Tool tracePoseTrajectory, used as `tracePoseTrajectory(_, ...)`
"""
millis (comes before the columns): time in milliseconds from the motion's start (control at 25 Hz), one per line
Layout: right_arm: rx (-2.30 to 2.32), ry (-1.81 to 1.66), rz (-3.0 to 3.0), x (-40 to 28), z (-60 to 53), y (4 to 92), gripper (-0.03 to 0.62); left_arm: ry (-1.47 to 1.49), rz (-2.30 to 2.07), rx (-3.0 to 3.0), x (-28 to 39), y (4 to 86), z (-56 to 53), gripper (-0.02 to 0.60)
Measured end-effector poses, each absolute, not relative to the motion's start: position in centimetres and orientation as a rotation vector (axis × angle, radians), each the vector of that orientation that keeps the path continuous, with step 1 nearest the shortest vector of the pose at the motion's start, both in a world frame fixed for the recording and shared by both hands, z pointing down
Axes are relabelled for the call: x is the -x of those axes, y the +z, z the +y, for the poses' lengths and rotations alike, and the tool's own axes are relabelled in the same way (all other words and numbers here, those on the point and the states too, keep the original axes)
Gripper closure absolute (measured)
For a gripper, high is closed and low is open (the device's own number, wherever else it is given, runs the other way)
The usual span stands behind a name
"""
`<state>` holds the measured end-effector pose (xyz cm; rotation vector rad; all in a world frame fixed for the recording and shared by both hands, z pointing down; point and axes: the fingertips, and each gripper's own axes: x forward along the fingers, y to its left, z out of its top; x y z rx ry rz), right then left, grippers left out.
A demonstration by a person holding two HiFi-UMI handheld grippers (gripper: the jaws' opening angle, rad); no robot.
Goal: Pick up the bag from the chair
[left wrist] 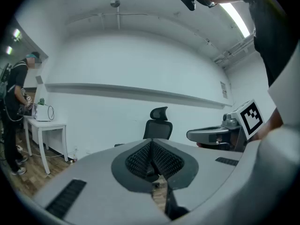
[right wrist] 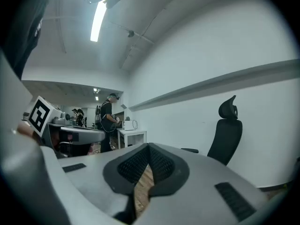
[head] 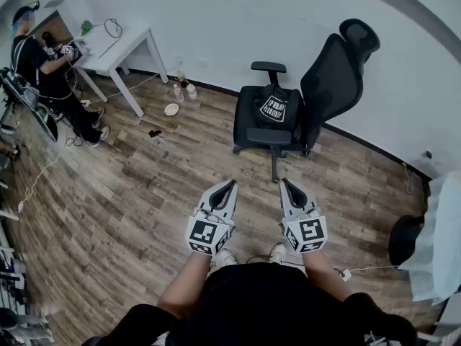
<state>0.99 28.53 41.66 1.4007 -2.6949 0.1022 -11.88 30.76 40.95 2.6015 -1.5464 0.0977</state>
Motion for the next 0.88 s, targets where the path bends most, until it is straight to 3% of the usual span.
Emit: tracePoseTrajectory(880,-1.432,0.123,-2.636,5.2,31.0,43.0,0.572,0.062,-1.476,-2.579,18.7,42.7,33.6,0.557)
